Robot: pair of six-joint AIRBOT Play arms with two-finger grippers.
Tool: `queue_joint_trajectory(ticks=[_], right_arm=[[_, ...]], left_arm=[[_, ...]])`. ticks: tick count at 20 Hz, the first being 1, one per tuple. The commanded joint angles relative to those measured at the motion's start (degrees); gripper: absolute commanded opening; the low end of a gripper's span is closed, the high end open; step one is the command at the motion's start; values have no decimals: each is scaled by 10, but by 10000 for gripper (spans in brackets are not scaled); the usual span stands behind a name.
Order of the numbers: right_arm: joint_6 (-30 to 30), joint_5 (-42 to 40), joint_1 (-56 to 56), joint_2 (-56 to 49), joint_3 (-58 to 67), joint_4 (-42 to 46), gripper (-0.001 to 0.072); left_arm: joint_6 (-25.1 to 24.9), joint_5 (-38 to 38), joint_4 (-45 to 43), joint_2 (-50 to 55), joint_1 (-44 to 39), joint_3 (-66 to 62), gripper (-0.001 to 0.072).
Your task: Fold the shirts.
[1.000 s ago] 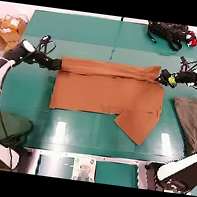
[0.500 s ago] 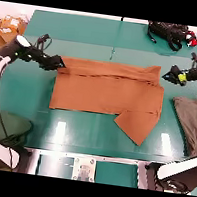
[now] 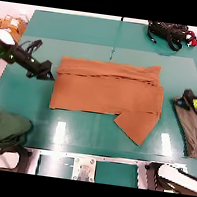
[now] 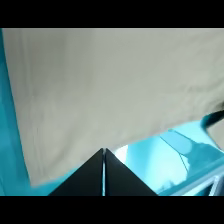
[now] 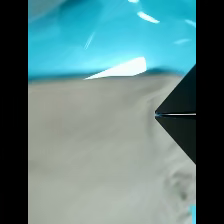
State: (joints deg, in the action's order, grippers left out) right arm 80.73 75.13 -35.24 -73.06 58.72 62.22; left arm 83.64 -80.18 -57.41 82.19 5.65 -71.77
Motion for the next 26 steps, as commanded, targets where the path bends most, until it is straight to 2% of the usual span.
queue_joint_trajectory(ticks=[1, 2, 3, 4, 5, 12, 16, 20, 22, 26], right_arm=[[49, -34, -53, 151, -182, 30, 25], [64, -42, -56, 183, -221, 30, 35], [76, -42, -56, 207, -256, 30, 162], [88, -42, -54, 226, -291, 30, 327], [95, -48, -49, 235, -322, 28, 376], [108, -121, 27, 229, -406, 27, 376], [108, -146, 44, 198, -406, -4, 412], [106, -177, 64, 168, -406, -16, 431], [105, -188, 74, 156, -406, -29, 432], [103, -201, 84, 149, -403, -37, 431]], left_arm=[[82, 132, -30, -164, -29, 188, 21], [110, 170, -30, -206, -45, 240, 24], [129, 200, -30, -236, -65, 281, 211], [157, 226, -30, -254, -89, 316, 542], [181, 249, -30, -261, -116, 346, 669], [354, 451, -22, -260, -265, 452, 669], [422, 496, -25, -260, -274, 488, 669], [494, 650, -24, -259, -274, 517, 666], [511, 675, -19, -240, -274, 517, 588], [513, 678, 52, -186, -274, 516, 588]])
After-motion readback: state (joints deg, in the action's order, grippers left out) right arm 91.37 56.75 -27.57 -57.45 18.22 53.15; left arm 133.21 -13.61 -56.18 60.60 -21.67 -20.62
